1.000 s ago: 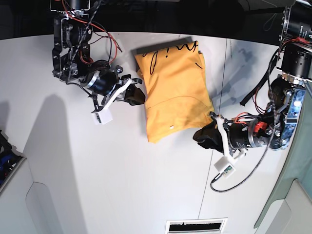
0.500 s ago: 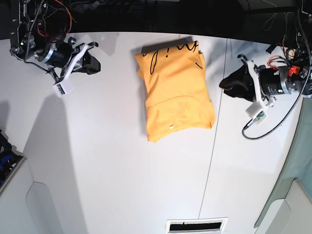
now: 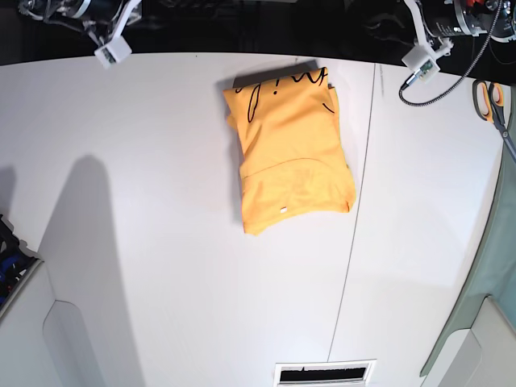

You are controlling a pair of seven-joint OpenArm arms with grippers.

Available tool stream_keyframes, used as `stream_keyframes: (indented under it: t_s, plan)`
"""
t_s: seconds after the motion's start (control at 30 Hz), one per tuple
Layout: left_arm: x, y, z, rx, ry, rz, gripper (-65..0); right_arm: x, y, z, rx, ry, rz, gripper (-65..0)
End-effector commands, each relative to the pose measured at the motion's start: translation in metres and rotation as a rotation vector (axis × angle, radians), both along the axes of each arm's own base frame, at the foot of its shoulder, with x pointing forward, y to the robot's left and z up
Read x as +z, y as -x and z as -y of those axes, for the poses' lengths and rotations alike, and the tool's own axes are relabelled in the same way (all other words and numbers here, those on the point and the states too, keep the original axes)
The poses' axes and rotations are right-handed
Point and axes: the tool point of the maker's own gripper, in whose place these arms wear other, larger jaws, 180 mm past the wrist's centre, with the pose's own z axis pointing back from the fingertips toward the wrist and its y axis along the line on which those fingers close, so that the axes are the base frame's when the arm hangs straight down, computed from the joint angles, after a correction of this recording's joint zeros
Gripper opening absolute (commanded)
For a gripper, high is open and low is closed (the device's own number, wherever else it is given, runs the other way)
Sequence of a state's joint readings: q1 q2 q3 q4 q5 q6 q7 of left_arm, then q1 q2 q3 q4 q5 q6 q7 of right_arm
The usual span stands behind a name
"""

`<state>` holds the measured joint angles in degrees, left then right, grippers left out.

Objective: Layout the t-shirt on the table in an organized manner, then fold the t-shirt properly

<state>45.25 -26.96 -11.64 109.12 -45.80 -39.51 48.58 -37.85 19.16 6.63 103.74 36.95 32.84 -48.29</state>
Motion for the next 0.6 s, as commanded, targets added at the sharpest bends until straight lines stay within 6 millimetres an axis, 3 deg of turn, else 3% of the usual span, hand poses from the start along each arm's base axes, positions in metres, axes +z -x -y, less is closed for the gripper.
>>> stream_keyframes:
  t_s: [0.0,0.17,0.33,0.43,0.57]
  plan:
    - [-0.006,0.01,-0.003,0.013,-0.003,-0.02,-47.9,0.0,0.006,0.003,-0.002,0.004,0.006,-65.0]
    - [-0.07,0.07,-0.017,0.062,-0.064,-0.24,-48.4,-0.035,0.041,0.022,-0.07,0.051,-0.07,-65.0]
    - [-0.131,0.128,-0.016,-0.031,-0.12,-0.457,-48.5,-0.086,0.073,0.033,-0.069,0.101,-0.244,-65.0]
    - [-0.162,0.143,-0.026,-0.061,-0.218,-0.555,-48.5,-0.113,0.092,0.036,-0.053,0.146,-0.35,-65.0]
    - [-0.186,0.14,-0.033,-0.163,-0.292,-0.602,-48.5,-0.14,0.101,0.034,0.024,0.217,-0.429,-65.0]
